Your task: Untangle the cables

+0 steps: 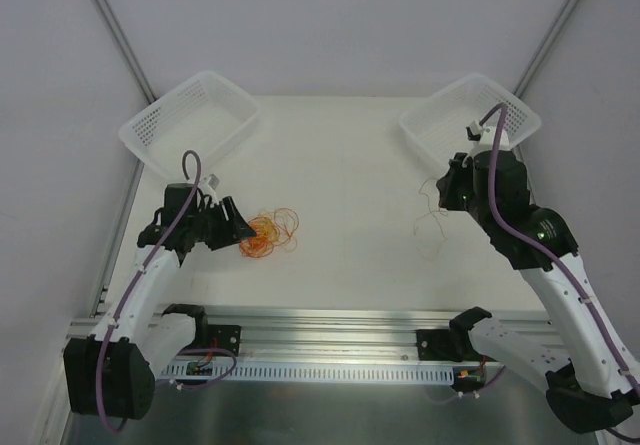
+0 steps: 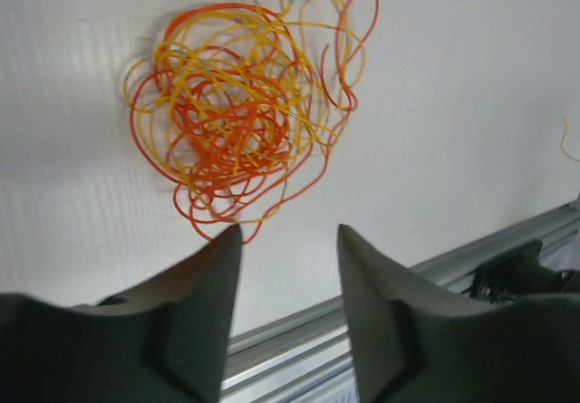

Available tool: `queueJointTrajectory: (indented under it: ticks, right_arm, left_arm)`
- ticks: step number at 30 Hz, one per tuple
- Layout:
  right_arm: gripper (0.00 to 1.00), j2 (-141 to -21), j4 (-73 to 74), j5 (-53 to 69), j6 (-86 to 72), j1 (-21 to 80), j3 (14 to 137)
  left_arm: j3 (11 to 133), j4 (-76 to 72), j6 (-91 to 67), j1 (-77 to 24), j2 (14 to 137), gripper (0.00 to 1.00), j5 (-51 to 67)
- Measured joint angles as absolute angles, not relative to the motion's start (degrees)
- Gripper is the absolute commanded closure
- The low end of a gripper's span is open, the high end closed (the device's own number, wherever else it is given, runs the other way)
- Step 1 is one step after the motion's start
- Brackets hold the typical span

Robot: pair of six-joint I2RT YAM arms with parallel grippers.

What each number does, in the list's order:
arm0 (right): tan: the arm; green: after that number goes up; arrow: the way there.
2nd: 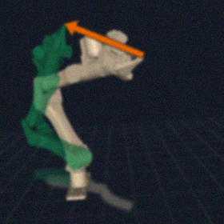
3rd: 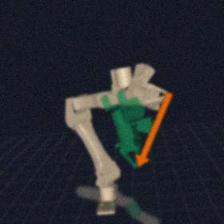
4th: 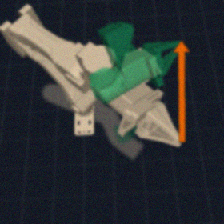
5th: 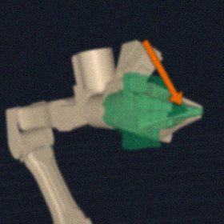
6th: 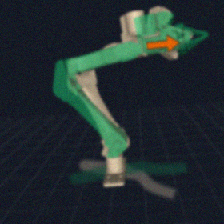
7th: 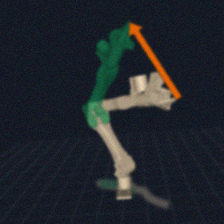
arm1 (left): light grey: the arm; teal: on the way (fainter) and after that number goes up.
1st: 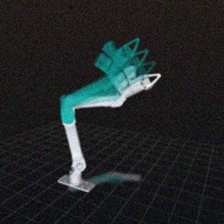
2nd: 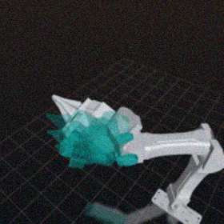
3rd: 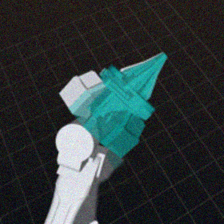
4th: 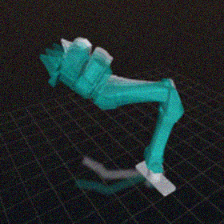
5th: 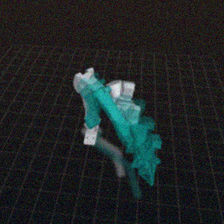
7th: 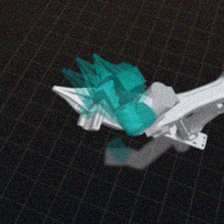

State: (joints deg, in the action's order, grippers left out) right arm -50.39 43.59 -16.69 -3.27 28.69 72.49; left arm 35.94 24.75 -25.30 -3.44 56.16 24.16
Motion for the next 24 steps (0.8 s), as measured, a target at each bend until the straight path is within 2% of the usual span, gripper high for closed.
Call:
queueJointTrajectory:
  ticks: [1,2,5,7,15,24]
  right_arm:
    - [0.99,-51.22,43.20,-16.38,-3.46,28.69,72.12]
    - [0.99,-52.03,42.70,-16.16,-3.60,28.69,71.81]
    - [0.99,-54.39,41.54,-16.10,-3.68,28.67,71.66]
    - [0.99,-55.90,40.86,-16.64,-3.60,28.40,71.79]
    - [0.99,-63.79,38.13,-20.82,-0.19,21.96,83.64]
    - [0.99,-74.67,22.74,-24.86,5.52,11.57,95.37]
  left_arm:
    - [35.46,24.84,-24.80,-3.44,54.39,0.40,25.32]
    - [35.07,24.77,-24.45,-3.44,52.58,0.26,26.28]
    - [34.72,24.77,-23.81,-3.44,46.46,0.06,28.58]
    - [34.72,24.71,-23.66,-3.44,42.87,0.01,29.28]
    - [34.76,26.22,-21.37,-3.44,35.88,0.01,25.36]
    - [34.06,28.45,-19.59,-3.44,35.09,0.01,15.29]
